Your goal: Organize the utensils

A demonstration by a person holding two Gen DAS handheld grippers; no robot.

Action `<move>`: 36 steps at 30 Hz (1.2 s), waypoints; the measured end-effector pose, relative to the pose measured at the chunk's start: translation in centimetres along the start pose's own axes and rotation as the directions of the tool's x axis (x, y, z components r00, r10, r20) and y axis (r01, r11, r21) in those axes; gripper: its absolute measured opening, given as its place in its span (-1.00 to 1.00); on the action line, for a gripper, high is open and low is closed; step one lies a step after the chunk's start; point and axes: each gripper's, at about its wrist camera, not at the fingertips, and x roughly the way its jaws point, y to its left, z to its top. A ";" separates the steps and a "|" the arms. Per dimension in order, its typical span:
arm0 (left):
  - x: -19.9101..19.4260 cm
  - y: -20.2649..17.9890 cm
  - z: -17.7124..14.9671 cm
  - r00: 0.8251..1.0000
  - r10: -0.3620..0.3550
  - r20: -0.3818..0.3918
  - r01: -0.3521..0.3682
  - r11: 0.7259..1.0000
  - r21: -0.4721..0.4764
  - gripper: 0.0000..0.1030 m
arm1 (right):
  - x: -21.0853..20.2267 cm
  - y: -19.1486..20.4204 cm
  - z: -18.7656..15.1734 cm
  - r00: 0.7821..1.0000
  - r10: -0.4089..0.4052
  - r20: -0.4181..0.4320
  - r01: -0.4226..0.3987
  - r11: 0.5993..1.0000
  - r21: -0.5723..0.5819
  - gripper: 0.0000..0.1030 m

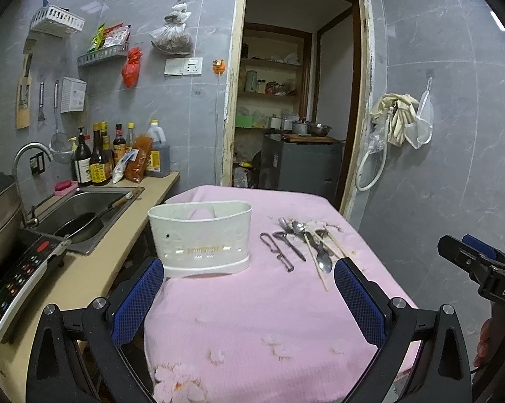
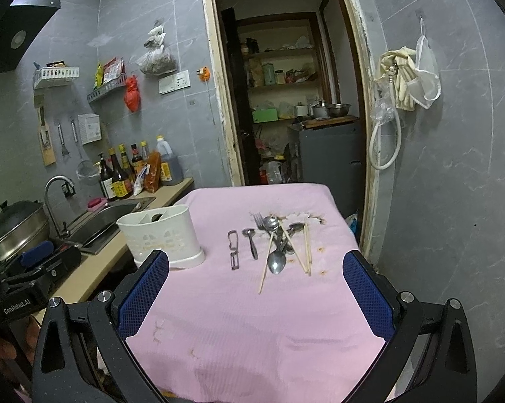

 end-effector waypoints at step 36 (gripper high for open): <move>21.6 -7.9 7.7 0.993 -0.071 -0.094 0.070 0.997 -0.018 0.94 | 22.0 -10.3 7.7 0.989 -0.002 -0.148 0.006 1.000 0.022 0.71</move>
